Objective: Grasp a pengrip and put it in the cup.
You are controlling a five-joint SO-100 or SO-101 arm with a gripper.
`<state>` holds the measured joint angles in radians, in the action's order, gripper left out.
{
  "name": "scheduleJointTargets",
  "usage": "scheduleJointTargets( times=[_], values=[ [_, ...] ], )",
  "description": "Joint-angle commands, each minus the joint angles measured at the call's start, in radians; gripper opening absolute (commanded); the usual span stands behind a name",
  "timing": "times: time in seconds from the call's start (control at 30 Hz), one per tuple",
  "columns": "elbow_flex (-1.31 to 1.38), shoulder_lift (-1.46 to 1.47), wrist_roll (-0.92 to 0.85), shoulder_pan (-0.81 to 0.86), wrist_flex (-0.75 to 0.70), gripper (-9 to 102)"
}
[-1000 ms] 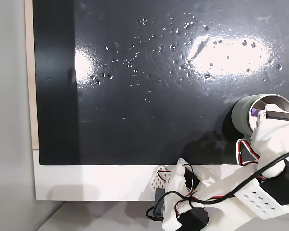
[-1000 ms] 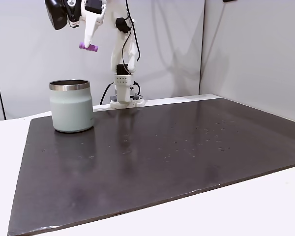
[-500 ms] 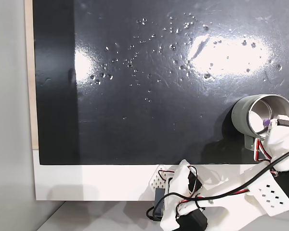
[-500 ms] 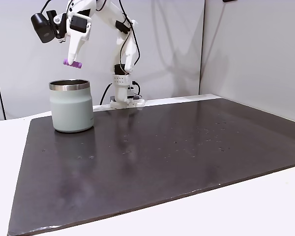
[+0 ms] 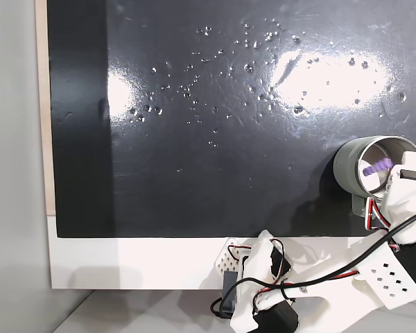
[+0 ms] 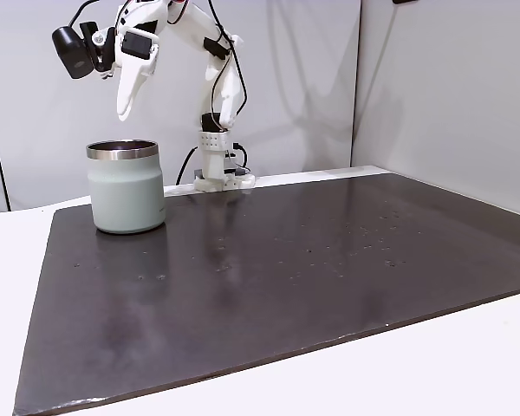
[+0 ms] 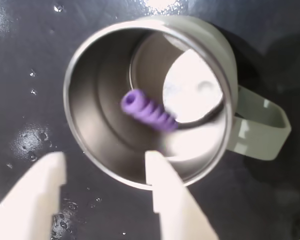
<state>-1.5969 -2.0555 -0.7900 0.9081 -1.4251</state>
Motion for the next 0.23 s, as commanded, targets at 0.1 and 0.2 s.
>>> scheduleJointTargets(
  times=[0.1,0.2],
  values=[
    [0.012,0.000,-0.003,-0.002,0.014,20],
    [0.012,0.005,-0.003,-0.002,0.014,19]
  ],
)
